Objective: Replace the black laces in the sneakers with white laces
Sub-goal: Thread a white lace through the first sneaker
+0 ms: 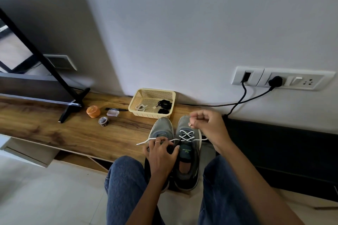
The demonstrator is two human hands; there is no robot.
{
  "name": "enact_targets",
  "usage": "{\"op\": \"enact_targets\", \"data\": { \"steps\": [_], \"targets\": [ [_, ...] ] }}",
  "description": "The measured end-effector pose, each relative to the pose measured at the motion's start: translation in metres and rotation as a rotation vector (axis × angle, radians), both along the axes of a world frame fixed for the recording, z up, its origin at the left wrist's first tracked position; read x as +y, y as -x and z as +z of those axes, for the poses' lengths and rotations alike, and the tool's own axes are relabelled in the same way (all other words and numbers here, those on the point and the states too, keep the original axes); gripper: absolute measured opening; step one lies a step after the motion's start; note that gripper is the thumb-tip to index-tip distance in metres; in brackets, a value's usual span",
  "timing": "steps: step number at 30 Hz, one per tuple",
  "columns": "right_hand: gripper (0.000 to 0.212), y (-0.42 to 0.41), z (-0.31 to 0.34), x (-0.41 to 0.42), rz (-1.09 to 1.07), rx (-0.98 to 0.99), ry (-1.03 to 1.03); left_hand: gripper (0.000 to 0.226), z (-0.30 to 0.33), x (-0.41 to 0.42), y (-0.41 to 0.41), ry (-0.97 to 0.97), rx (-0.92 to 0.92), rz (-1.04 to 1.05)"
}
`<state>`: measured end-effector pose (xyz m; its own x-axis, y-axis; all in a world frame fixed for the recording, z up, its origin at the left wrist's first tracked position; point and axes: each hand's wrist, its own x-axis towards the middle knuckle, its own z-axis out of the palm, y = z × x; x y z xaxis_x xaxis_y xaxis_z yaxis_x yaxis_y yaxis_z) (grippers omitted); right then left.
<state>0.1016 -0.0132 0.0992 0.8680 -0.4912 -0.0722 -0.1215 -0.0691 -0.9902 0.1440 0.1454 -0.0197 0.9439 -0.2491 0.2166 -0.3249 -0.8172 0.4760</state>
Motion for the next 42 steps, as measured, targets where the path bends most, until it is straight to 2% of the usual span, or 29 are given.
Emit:
{"op": "enact_targets", "data": {
  "steps": [4,9,12,18,21,27,37,42],
  "targets": [
    [0.021,-0.003,-0.036,0.008,0.067,0.146,0.014,0.021,0.003,0.002,-0.002,0.017,0.116,0.032],
    [0.016,-0.011,-0.074,0.016,0.057,0.264,0.161,0.025,0.007,0.003,-0.005,0.0,0.297,0.057],
    [0.011,-0.015,-0.082,0.022,0.095,0.275,0.194,0.024,0.005,0.002,-0.006,0.024,0.313,0.064],
    [0.002,-0.024,-0.085,0.029,0.18,0.297,0.424,0.025,0.002,0.0,-0.008,0.01,0.338,0.078],
    [0.013,-0.026,-0.089,0.03,0.189,0.329,0.478,0.026,0.0,-0.001,-0.008,0.009,0.356,0.076],
    [0.01,-0.03,-0.091,0.036,0.205,0.383,0.622,0.026,-0.002,-0.002,-0.008,-0.029,0.368,0.083],
    [0.016,-0.036,-0.095,0.046,0.227,0.48,0.758,0.027,0.005,-0.001,-0.007,-0.021,0.377,0.059],
    [0.013,-0.035,-0.098,0.048,0.18,0.479,0.742,0.023,0.003,0.001,-0.007,0.012,0.374,0.051]
  ]
}}
